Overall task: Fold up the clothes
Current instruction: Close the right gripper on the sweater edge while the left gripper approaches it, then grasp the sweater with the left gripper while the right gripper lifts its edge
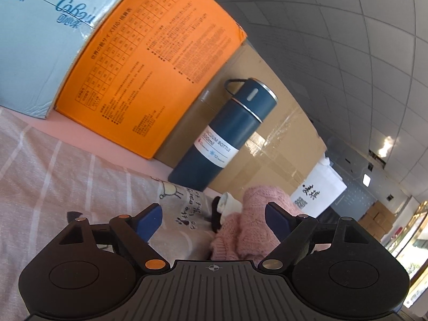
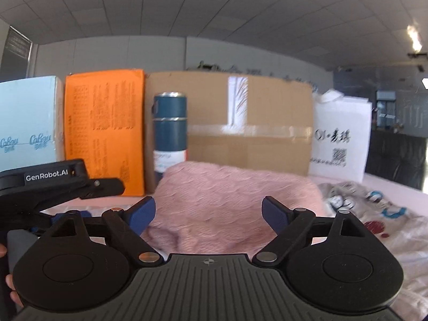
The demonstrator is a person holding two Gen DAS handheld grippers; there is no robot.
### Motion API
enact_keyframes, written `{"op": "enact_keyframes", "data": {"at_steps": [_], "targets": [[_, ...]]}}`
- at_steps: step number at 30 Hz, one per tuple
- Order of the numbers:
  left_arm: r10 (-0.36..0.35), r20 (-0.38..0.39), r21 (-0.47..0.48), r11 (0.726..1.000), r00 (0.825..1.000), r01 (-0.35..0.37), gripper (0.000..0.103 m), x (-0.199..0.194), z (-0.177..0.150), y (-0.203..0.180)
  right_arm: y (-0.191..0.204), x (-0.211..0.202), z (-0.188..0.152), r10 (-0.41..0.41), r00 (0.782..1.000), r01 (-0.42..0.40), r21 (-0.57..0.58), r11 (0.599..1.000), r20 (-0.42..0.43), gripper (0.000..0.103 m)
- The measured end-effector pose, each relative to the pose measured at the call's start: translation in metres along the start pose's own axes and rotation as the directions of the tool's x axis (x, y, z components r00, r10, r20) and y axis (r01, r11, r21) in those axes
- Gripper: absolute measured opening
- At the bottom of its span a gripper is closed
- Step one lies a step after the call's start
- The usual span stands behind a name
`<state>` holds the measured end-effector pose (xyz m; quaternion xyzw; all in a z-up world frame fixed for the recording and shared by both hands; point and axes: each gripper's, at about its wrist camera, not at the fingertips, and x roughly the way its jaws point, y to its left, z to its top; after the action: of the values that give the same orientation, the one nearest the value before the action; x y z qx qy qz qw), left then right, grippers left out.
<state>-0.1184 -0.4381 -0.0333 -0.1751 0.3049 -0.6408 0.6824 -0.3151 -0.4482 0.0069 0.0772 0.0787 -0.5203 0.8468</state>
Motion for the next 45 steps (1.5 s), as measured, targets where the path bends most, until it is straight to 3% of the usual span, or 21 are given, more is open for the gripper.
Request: {"op": "enact_keyframes", "data": {"at_steps": [5,7,10,12,15,20,26,34,36,40,45], "targets": [[-0.003,-0.01,-0.007,1.0,1.0,0.003,0.087,0.002,0.002,0.002,0.004,0.051,0.0,0.07,0.973,-0.042,0.129,0.991,-0.218,0.086],[-0.007,-0.012,0.0,1.0,1.0,0.007,0.087,0.002,0.001,0.002,0.007,0.059,-0.007,0.046,0.974,-0.021,0.116,0.993,-0.22,0.082],[-0.007,-0.022,0.019,1.0,1.0,0.008,0.087,0.003,-0.002,0.0,0.001,0.056,-0.011,0.044,0.979,-0.016,0.14,0.99,-0.197,0.054],[-0.007,-0.029,0.032,0.999,1.0,0.008,0.087,0.004,-0.003,-0.002,-0.006,0.052,-0.011,0.053,0.982,-0.021,0.176,0.984,-0.179,0.026],[-0.007,-0.039,0.052,0.999,0.999,0.009,0.087,0.004,-0.006,-0.004,-0.021,0.039,-0.006,0.085,0.988,-0.051,0.252,0.966,-0.128,0.018],[-0.003,-0.052,0.096,0.995,0.999,0.008,0.089,0.005,-0.011,-0.009,-0.049,0.005,0.009,0.076,0.997,-0.083,0.363,0.928,0.035,0.017],[0.019,-0.054,0.147,0.989,0.998,-0.011,0.09,0.007,-0.015,-0.015,-0.085,-0.03,0.013,-0.015,0.981,-0.078,0.461,0.884,0.194,0.017],[0.027,-0.066,0.235,0.972,0.997,-0.011,0.09,0.006,-0.021,-0.03,-0.109,-0.048,0.01,-0.095,0.961,-0.062,0.541,0.839,0.258,0.017],[0.029,-0.088,0.293,0.956,0.996,-0.002,0.09,0.009,-0.024,-0.039,-0.113,-0.049,0.009,-0.101,0.961,-0.063,0.559,0.827,0.258,0.017],[0.08,-0.147,0.441,0.897,0.986,-0.007,0.09,0.025,-0.036,-0.064,-0.119,-0.051,0.007,-0.105,0.961,-0.068,0.589,0.805,0.255,0.018],[0.155,-0.125,0.582,0.811,0.98,-0.054,0.09,0.061,-0.042,-0.09,-0.12,-0.051,0.005,-0.096,0.965,-0.073,0.603,0.794,0.244,0.018]]}}
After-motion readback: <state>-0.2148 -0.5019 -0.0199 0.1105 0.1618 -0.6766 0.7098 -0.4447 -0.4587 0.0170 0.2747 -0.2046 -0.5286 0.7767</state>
